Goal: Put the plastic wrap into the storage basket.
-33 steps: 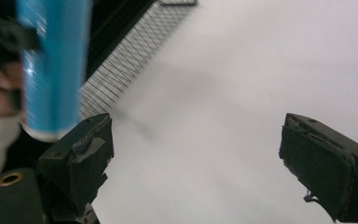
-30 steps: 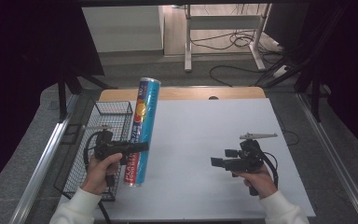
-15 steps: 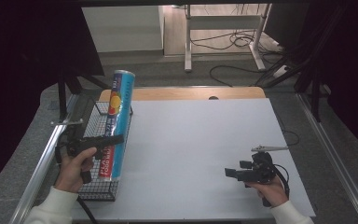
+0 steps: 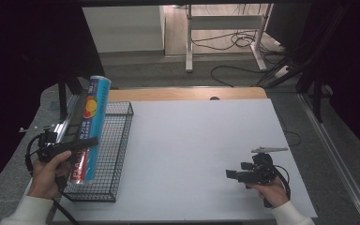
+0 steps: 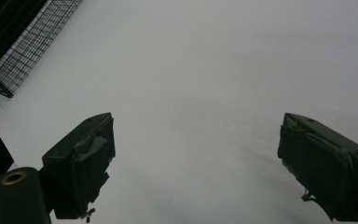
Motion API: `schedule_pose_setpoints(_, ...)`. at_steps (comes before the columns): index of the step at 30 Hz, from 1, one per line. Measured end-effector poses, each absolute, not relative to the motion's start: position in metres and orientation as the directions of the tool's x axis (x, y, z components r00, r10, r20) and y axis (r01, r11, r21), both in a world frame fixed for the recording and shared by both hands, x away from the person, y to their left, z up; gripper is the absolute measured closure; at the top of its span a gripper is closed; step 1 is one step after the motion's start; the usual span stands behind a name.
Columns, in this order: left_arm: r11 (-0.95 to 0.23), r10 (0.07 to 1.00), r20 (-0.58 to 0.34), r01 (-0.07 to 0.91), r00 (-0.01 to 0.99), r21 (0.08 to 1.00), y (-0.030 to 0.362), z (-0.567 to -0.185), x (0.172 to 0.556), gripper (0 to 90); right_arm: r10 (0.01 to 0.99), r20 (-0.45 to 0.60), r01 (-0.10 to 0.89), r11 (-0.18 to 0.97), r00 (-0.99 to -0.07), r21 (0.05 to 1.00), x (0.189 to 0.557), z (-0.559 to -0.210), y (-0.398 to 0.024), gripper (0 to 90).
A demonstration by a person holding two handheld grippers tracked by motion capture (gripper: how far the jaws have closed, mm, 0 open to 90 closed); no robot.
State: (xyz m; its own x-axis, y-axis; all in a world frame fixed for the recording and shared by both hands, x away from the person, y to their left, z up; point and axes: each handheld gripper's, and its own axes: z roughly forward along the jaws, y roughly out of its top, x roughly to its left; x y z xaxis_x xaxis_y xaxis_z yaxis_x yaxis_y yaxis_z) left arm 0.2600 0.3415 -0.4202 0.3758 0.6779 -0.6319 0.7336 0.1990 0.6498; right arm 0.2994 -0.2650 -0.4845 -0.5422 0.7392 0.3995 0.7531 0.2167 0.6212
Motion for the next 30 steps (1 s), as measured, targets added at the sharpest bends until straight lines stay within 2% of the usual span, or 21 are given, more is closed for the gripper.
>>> schedule_pose_setpoints(12,0.206,0.735,-0.614,0.768,0.288,0.606,0.356,-0.437,0.259,32.1,0.741,0.398,0.756,0.220,-0.541,0.617,0.301,-0.486,-0.264,11.3)
schedule_pose_setpoints(26,0.165,0.826,-0.537,0.837,0.172,0.522,0.340,-0.451,0.284,32.1,0.743,0.399,0.759,0.221,-0.538,0.612,0.301,-0.489,-0.266,11.3)
schedule_pose_setpoints(30,0.136,0.861,-0.485,0.849,0.154,0.511,0.333,-0.452,0.290,32.1,0.744,0.400,0.763,0.222,-0.535,0.607,0.302,-0.490,-0.266,11.4)
